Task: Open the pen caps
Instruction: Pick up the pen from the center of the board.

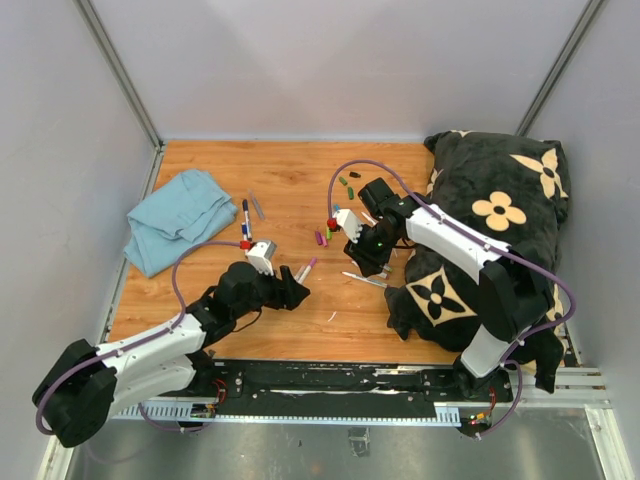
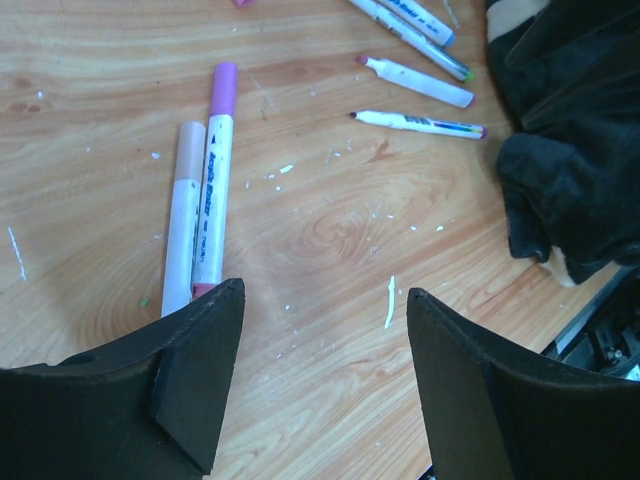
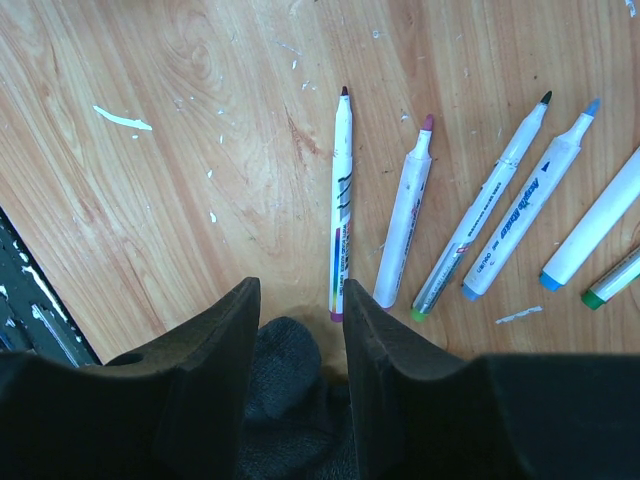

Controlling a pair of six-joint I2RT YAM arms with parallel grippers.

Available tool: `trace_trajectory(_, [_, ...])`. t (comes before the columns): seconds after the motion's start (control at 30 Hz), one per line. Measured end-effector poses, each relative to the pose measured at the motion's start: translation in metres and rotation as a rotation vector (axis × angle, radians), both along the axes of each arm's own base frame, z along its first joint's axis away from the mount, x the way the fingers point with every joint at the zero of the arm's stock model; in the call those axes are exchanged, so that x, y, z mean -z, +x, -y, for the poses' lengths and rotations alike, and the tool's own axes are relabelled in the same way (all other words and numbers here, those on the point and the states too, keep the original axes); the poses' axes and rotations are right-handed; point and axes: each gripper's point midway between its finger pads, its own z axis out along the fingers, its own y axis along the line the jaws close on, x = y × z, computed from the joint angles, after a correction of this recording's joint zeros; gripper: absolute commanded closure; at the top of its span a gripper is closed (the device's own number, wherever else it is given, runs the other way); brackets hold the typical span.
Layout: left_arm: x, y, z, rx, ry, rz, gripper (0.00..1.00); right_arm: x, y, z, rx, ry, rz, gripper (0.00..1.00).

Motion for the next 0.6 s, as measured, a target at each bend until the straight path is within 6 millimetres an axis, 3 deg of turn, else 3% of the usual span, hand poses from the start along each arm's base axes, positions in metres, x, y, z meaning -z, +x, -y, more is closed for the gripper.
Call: trace_trajectory(0.6, [0.014,-0.003,0.002,-0.024,0.141,-0.015,0.31,0.0,0.0,0.0,-0.003,0.0,0.001,0.59])
